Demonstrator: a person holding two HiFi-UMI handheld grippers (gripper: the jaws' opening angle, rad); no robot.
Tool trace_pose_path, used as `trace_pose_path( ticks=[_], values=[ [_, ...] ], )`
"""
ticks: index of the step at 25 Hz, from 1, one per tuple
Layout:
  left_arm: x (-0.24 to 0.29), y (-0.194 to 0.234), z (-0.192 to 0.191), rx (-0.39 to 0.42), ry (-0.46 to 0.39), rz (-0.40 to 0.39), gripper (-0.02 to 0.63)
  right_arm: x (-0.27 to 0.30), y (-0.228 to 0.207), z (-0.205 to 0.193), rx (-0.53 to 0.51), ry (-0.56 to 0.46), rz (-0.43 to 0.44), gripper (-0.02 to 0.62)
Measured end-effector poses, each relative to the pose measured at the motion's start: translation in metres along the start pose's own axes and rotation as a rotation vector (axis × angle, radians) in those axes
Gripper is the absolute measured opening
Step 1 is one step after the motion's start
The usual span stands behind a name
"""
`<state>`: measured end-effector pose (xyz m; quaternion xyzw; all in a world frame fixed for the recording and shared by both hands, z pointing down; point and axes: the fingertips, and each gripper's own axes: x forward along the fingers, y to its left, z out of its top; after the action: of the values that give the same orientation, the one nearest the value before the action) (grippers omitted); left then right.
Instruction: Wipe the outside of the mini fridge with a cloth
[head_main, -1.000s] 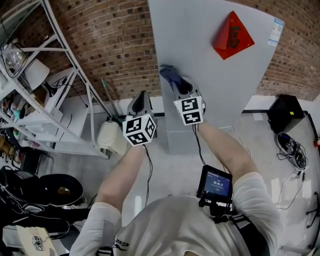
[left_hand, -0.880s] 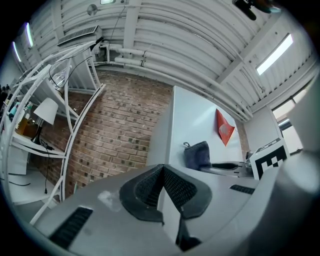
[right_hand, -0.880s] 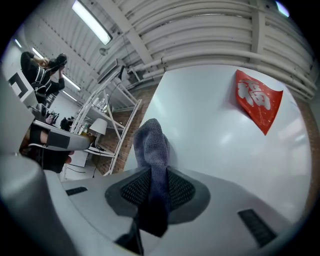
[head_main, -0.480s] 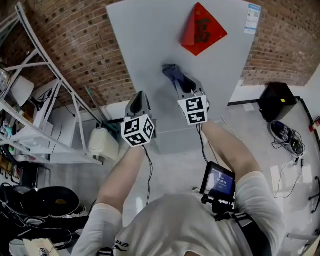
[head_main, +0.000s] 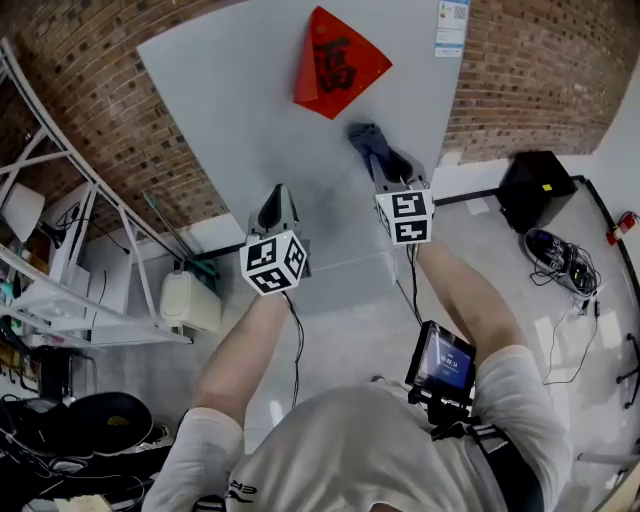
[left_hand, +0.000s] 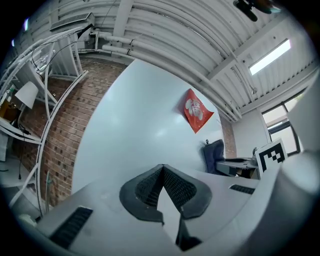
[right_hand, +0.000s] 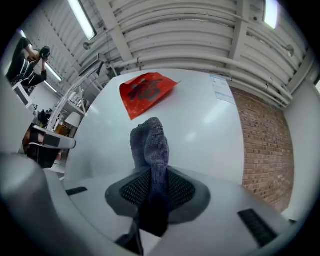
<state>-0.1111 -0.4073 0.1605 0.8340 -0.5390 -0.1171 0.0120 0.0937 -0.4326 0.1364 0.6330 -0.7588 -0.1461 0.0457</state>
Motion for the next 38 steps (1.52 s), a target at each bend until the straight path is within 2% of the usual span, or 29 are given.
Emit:
trace_pose_path(
  ticks=[11, 15, 19, 22, 25, 33, 38],
  values=[
    [0.030, -0.059, -0.013, 0.015, 0.016, -0.033, 0.000, -0.020, -0.121, -0.047, 0.109, 0.064, -0.159, 0.086],
    [0.033, -0.073, -0.016, 0.024, 0.017, -0.031, 0.000, -0.022, -0.136, -0.057, 0.133, 0.075, -0.154, 0.086],
    [0.028, -0.063, -0.011, 0.023, 0.012, -0.019, 0.000, -0.023, -0.128, -0.052, 0.138, 0.068, -0.150, 0.086],
    [0.019, -0.052, -0.010, 0.022, 0.011, -0.008, 0.000, -0.030, -0.104, -0.041, 0.121, 0.031, -0.126, 0.086],
    [0.006, -0.037, -0.010, 0.023, 0.016, 0.007, 0.000, -0.033, -0.062, -0.030, 0.098, 0.003, -0.064, 0.086],
    [-0.049, 0.027, -0.017, 0.041, 0.052, 0.072, 0.000, -0.025, 0.088, -0.028, 0.055, 0.016, 0.161, 0.086],
    [-0.083, 0.078, -0.023, 0.047, 0.077, 0.125, 0.000, -0.011, 0.179, -0.023, 0.049, 0.016, 0.261, 0.086]
  ],
)
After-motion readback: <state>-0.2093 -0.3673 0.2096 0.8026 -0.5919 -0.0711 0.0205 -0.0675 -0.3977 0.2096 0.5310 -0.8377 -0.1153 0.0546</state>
